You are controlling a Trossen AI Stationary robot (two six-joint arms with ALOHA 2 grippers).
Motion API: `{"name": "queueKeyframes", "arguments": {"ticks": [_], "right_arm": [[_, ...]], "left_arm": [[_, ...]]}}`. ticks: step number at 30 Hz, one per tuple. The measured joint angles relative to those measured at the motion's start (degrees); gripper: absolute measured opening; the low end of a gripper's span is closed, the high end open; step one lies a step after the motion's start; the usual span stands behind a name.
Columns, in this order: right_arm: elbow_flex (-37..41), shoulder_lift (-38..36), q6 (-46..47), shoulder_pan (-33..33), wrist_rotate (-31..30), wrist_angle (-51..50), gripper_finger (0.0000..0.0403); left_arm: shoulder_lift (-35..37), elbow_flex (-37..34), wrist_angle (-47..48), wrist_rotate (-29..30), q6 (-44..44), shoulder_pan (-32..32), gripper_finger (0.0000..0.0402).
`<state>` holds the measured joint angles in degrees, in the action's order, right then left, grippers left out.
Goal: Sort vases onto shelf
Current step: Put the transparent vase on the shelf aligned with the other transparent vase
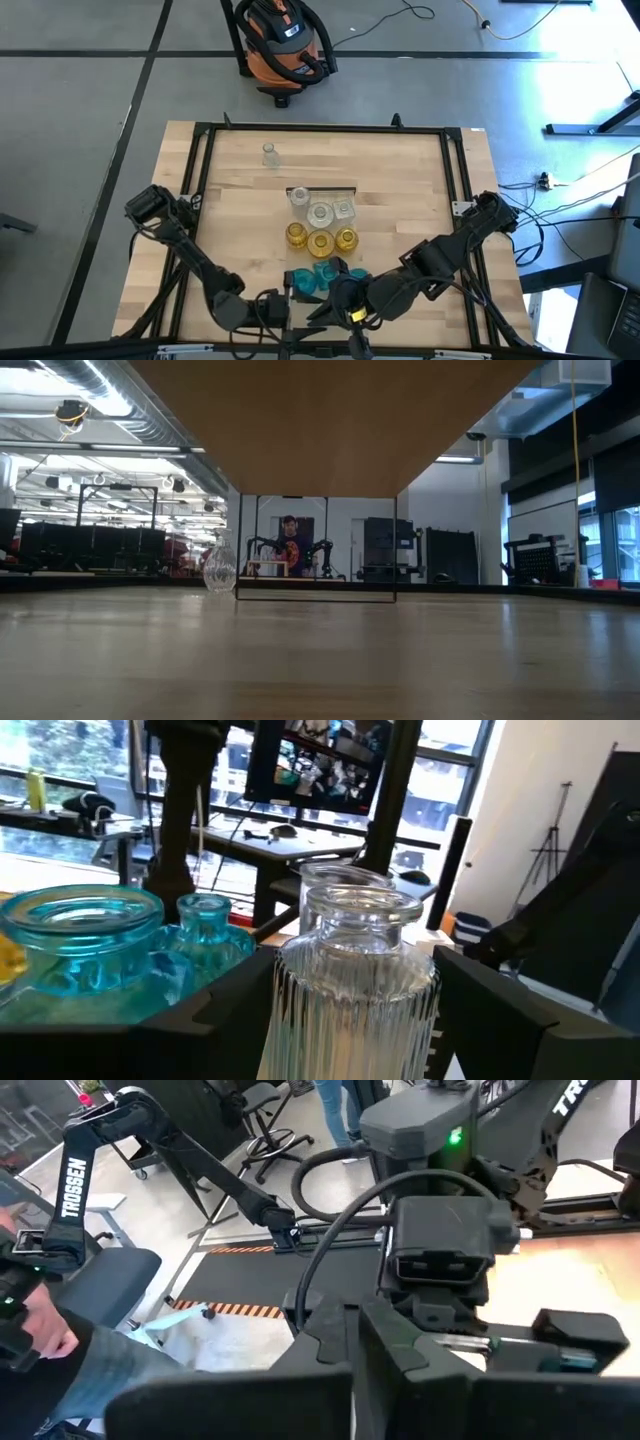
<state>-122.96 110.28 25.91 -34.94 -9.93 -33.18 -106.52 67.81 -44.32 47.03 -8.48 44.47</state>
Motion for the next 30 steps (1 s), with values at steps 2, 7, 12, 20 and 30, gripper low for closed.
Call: {"name": "queueKeyframes", "arguments": {"ticks": [2, 7, 12, 20, 30], "right_arm": [[0.0, 0.0, 0.6, 0.0, 0.0, 0.0, 0.0000], [0.0, 0.0, 1.0, 0.0, 0.0, -1.6, 0.0000], [0.0, 0.0, 1.1, 0.0, 0.0, -1.8, 0.0000], [0.1, -0.2, 1.0, -1.1, -4.0, -3.1, 0.0000], [0.1, -1.2, 2.5, -3.3, -7.6, -5.3, 0.0000]], "left_arm": [[0.0, 0.0, 0.1, -1.0, 0.0, -0.4, 0.0247], [0.0, 0.0, 0.9, -3.1, -0.1, -0.6, 0.0250], [0.0, 0.0, 1.7, -3.2, -0.3, -0.3, 0.0251], [0.0, 0.0, 1.7, -3.1, -0.2, -0.2, 0.0252], [0.0, 0.0, 1.9, -2.9, 1.3, -0.8, 0.0256]]}}
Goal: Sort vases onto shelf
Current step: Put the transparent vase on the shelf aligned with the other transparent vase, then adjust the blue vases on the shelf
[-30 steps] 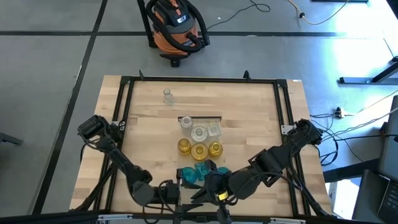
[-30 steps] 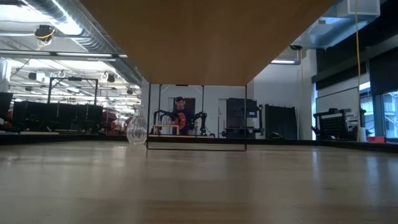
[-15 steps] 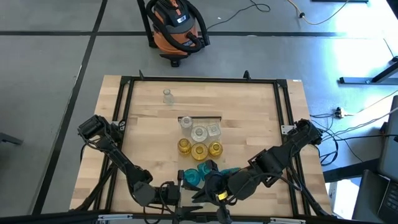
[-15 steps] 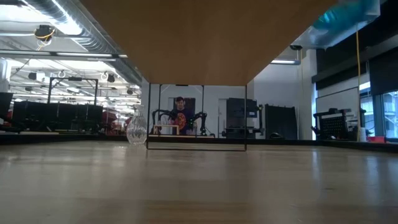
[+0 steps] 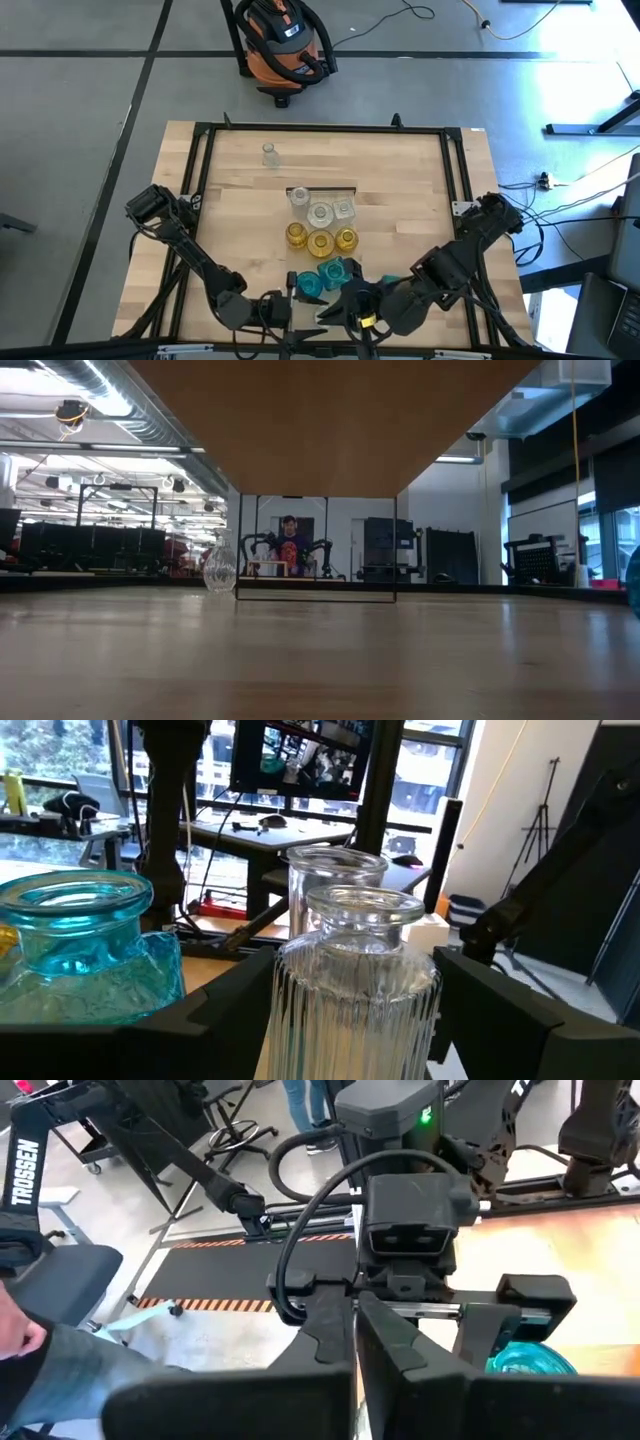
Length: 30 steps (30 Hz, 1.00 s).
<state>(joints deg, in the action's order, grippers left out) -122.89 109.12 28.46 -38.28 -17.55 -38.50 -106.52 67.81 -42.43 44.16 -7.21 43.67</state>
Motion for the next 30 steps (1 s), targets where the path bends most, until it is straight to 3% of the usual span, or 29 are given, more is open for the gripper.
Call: {"name": "queueKeyframes", "arguments": {"ticks": [13, 21, 26, 30], "right_arm": [[0.0, 0.0, 1.3, 0.0, -0.9, -0.6, 0.0000], [0.0, -0.2, 1.1, 0.0, -2.1, -0.6, 0.0000], [0.0, -2.0, 3.4, -0.4, -8.1, -6.2, 0.0000], [-0.1, -4.2, 13.8, -2.5, -17.6, -21.2, 0.0000]], "left_arm": [[0.3, 0.0, -0.6, -0.2, 2.8, -0.2, 0.0308], [4.6, 0.0, -0.8, 0.6, 8.1, 0.0, 0.0306], [8.8, 0.0, -0.4, 3.8, 8.3, 1.1, 0.0303], [13.2, 0.0, 5.0, 11.2, 9.2, 4.4, 0.0288]]}}
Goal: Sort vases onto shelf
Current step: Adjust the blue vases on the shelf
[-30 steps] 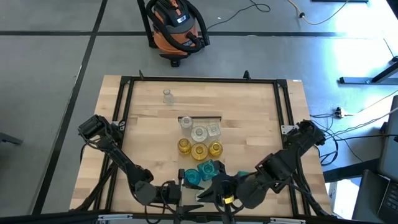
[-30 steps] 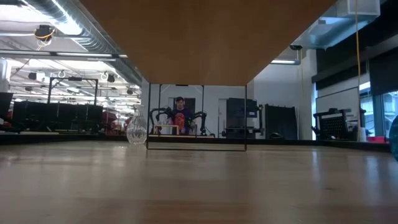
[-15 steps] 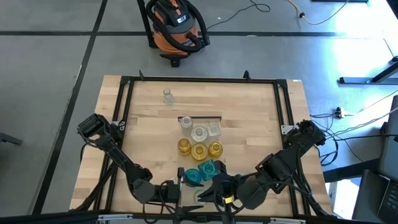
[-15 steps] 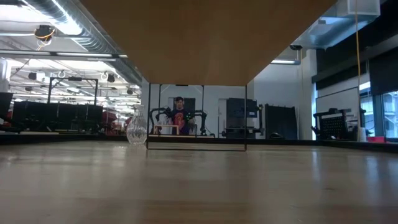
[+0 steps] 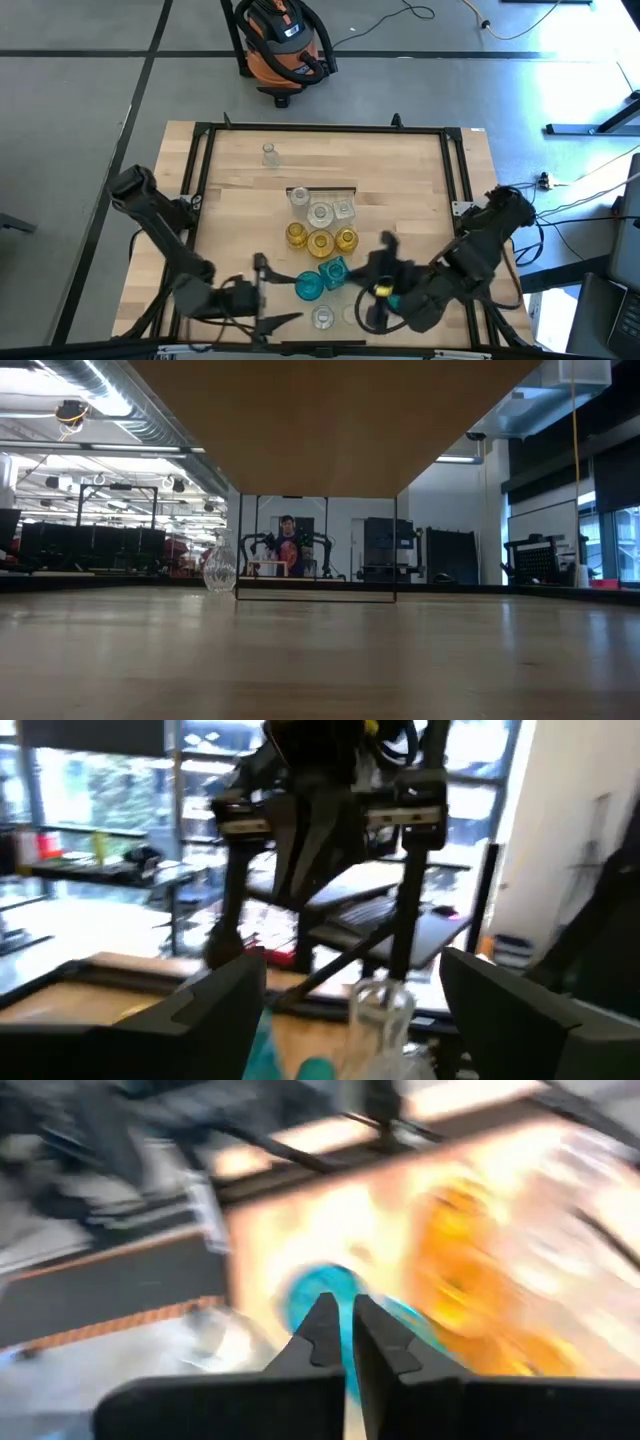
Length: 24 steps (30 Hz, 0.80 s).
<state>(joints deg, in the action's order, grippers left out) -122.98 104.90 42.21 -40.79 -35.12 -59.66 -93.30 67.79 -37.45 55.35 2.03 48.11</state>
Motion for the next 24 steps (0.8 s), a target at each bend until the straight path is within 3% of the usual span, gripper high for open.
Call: {"name": "queueKeyframes", "arguments": {"ticks": [2, 6, 11, 14, 20, 24], "right_arm": [[0.0, -0.3, 7.3, -0.9, -3.6, -8.2, 0.0000], [1.2, 0.3, 19.0, -1.3, -2.2, -19.1, 0.0000], [8.4, 0.4, 23.6, 0.4, 0.2, -14.3, 0.0000], [12.3, 0.5, 26.5, 1.5, 3.0, -11.5, 0.0000], [15.4, 0.5, 29.9, 3.1, 6.3, -10.7, 0.0000], [15.4, 0.5, 30.0, 3.5, 6.9, -10.0, 0.0000]], "left_arm": [[2.1, 0.0, 5.6, 4.3, -2.4, 2.1, 0.0276], [4.0, 0.0, 17.8, 7.3, -17.4, 4.7, 0.0241], [3.7, 0.0, 36.0, 2.0, -42.3, 4.4, 0.0174], [3.7, 0.0, 43.9, -1.1, -52.9, 3.5, 0.0125], [3.7, 0.0, 49.4, -6.4, -60.2, 1.9, 0.0038], [3.7, 0.0, 49.6, -9.3, -60.4, 0.8, 0.0005]]}}
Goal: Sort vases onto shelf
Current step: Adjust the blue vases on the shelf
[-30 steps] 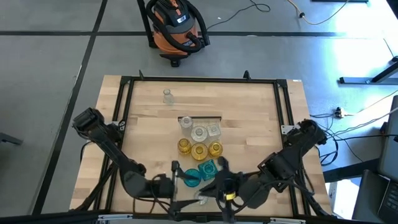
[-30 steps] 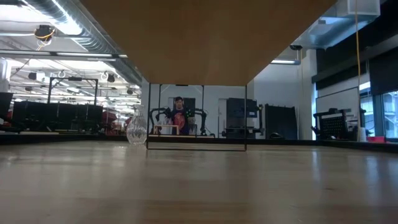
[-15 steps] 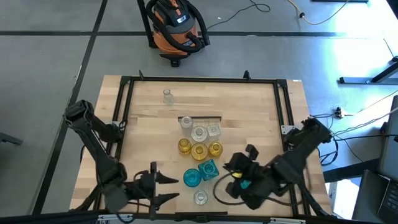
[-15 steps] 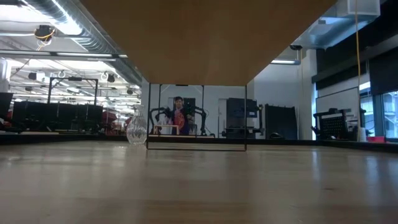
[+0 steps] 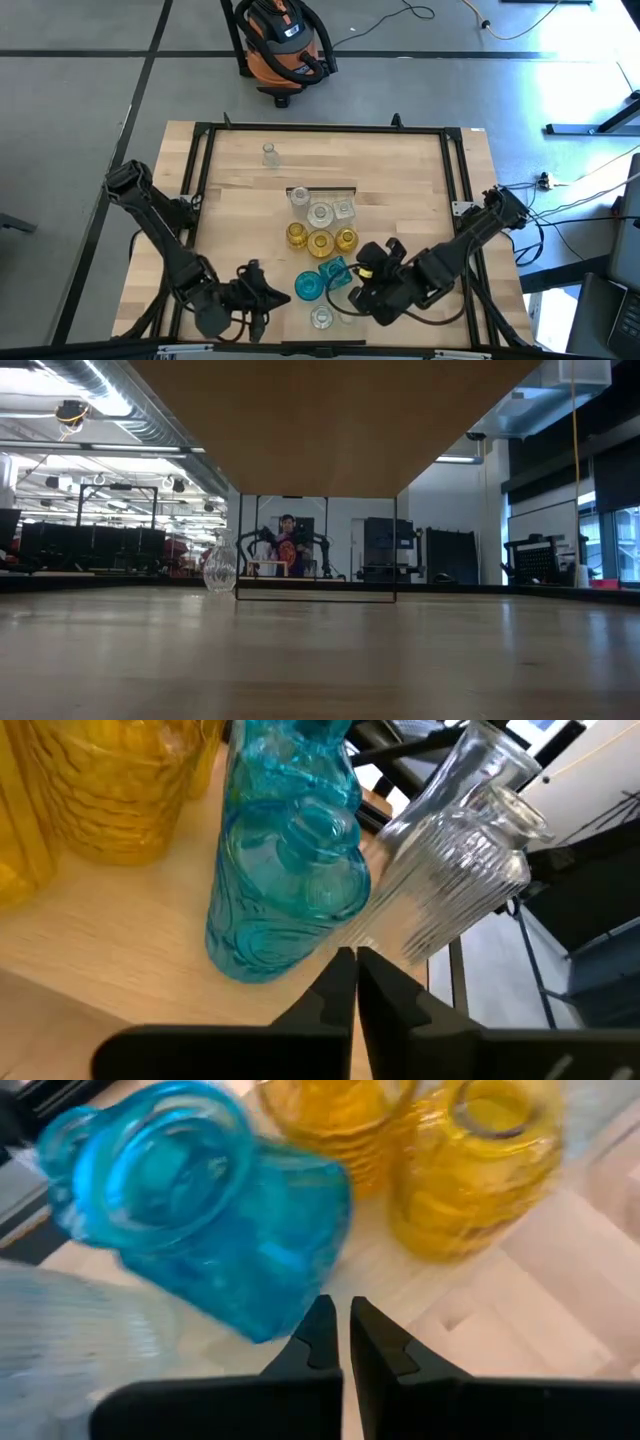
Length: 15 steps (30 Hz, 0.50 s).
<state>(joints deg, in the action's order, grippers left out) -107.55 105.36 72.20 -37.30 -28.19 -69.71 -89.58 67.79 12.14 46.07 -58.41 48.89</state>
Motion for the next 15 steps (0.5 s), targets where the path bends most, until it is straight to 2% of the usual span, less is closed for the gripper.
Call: {"name": "queueKeyframes", "arguments": {"ticks": [8, 15], "right_arm": [[0.0, 0.0, -3.5, 0.7, 3.4, 6.2, 0.0000], [0.0, 0.0, -5.7, 1.1, 3.8, 9.1, 0.0000]], "left_arm": [[0.0, 0.0, 0.0, -1.6, 0.0, -2.0, 0.0006], [0.0, 0.0, 0.0, -1.8, 0.0, -2.6, 0.0003]]}}
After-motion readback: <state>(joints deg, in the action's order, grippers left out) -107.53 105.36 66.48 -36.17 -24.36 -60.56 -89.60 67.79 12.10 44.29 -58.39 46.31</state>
